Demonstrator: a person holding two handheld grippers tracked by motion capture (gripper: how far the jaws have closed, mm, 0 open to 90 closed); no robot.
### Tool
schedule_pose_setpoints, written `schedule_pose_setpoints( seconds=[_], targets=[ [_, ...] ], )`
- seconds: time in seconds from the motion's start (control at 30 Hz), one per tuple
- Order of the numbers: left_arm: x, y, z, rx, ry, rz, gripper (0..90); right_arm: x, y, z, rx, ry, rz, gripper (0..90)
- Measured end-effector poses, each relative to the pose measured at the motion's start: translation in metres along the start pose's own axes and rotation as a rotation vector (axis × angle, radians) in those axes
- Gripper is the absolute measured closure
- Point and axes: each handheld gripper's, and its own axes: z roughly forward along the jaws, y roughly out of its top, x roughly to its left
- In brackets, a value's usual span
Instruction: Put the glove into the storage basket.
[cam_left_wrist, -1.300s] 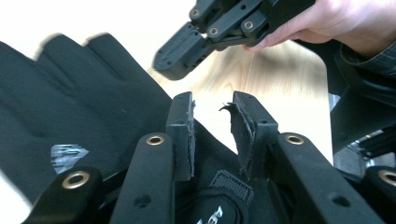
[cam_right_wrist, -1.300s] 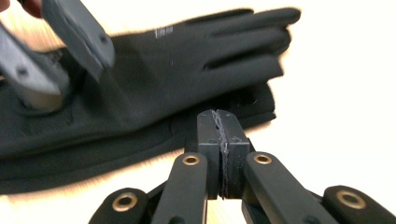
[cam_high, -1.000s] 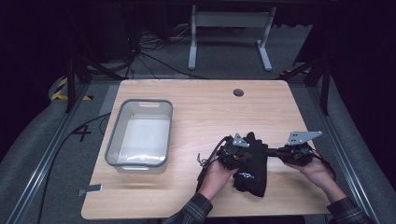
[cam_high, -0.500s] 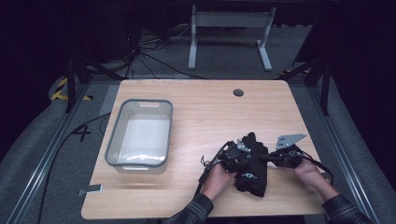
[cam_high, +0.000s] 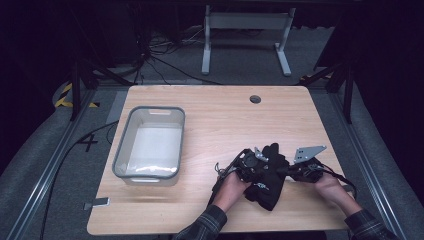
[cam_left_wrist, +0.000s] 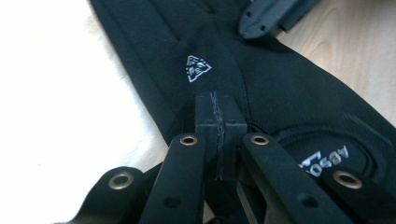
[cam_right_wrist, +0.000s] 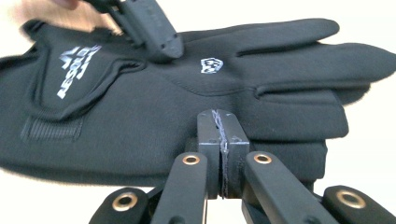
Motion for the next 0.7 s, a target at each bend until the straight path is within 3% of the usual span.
schedule_pose_setpoints(
  seconds=[0.27,0.43,0.63,0.7],
  targets=[
    [0.022,-0.004,-0.013,0.017,0.014,-0.018,89.6,0.009,0.013,0.014,-0.007,0.041,-0.018,89.9],
    [0.037,-0.011,-0.023,-0.015,0.016,-0.079,87.7,0.017,0.021,0.021,-0.01,0.062,-0.032,89.9],
    [0.04,-0.014,-0.034,-0.044,0.02,-0.089,81.3,0.022,0.024,0.024,-0.016,0.076,-0.045,89.5],
    [0.04,-0.015,-0.037,-0.053,0.012,-0.091,75.7,0.021,0.024,0.02,-0.029,0.076,-0.047,84.4]
  ],
)
